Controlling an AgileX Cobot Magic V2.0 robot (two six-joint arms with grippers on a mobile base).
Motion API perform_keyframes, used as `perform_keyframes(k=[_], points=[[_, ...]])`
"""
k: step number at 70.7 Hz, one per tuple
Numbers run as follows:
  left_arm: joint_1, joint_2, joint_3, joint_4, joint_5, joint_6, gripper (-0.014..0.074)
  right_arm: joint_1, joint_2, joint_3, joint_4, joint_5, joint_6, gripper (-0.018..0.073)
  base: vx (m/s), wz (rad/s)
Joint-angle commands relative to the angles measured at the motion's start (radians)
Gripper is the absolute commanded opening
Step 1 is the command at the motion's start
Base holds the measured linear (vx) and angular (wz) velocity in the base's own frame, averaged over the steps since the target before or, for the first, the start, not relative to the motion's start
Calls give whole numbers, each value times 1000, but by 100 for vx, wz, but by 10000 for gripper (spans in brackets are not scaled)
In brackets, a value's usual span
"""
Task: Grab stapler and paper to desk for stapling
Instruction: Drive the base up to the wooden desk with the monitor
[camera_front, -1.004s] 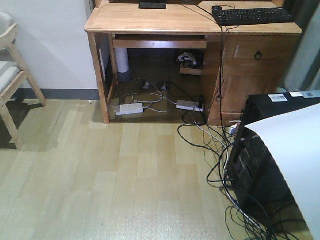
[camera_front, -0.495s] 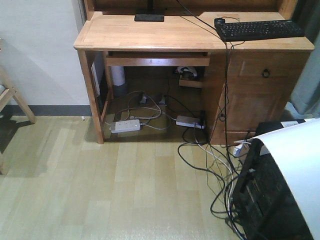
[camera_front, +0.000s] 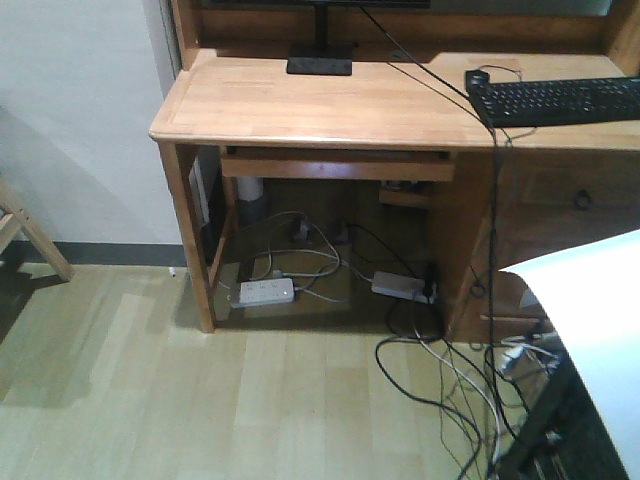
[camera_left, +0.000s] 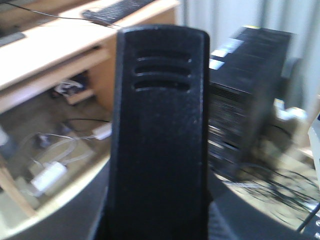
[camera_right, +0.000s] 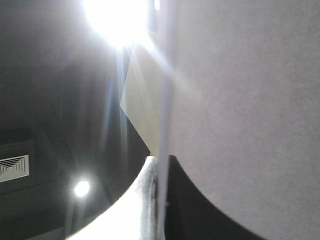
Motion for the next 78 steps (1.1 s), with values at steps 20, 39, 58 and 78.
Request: perform_keyframes(k=[20, 39, 58, 78], points=[[-3, 19, -21, -25, -109, -1, -7, -7, 12, -32, -5, -46, -8, -4, 44, 13], [-3, 19, -21, -25, -109, -1, -7, -7, 12, -32, -5, -46, -8, -4, 43, 6], [-3, 19, -21, -25, -109, -1, -7, -7, 12, -32, -5, -46, -8, -4, 42, -6], [-3, 19, -21, -25, -109, -1, -7, -7, 12, -32, -5, -46, -8, -4, 40, -14]])
